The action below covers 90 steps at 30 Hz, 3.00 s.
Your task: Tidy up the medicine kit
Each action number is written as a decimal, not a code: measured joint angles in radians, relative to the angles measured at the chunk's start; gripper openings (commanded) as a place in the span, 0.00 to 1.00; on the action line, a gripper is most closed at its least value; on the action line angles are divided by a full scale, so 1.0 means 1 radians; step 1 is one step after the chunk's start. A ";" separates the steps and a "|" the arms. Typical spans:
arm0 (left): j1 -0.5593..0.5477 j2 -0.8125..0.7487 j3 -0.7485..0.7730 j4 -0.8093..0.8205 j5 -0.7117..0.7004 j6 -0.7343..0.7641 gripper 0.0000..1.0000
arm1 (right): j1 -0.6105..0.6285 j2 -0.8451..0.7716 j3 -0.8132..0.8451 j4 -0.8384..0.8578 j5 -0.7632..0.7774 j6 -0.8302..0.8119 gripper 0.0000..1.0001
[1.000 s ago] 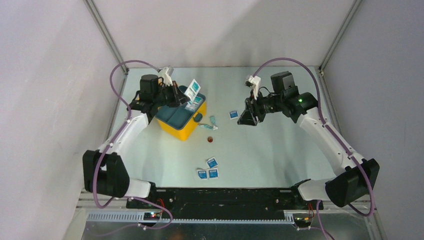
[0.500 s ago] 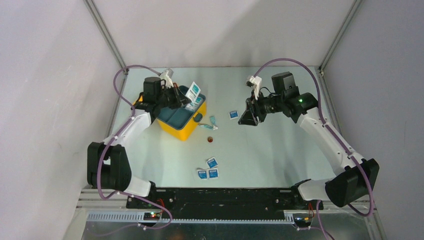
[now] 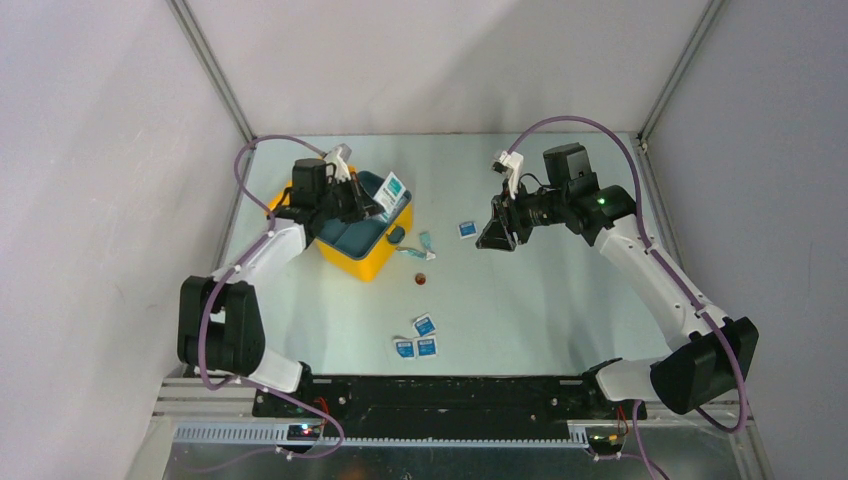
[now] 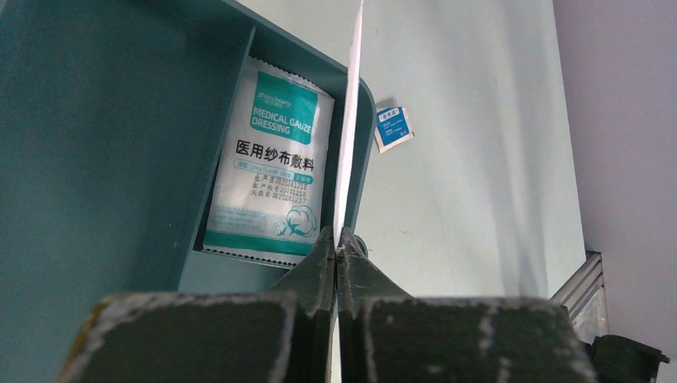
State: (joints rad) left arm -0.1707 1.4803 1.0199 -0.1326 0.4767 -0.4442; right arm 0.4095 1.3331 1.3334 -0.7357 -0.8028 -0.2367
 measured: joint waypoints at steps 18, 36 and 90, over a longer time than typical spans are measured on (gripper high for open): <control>-0.013 0.010 -0.025 -0.003 -0.003 0.019 0.00 | -0.002 0.000 0.000 0.000 -0.008 0.000 0.49; -0.013 -0.009 -0.026 -0.051 -0.036 0.062 0.00 | -0.002 0.000 0.000 0.000 -0.018 0.000 0.49; -0.067 0.074 0.190 -0.201 -0.229 0.302 0.59 | -0.006 0.004 -0.010 0.008 -0.026 0.000 0.49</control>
State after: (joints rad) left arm -0.2379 1.5543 1.2095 -0.3340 0.2478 -0.1425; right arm 0.4034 1.3373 1.3235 -0.7280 -0.8284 -0.2371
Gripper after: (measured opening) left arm 0.591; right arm 0.491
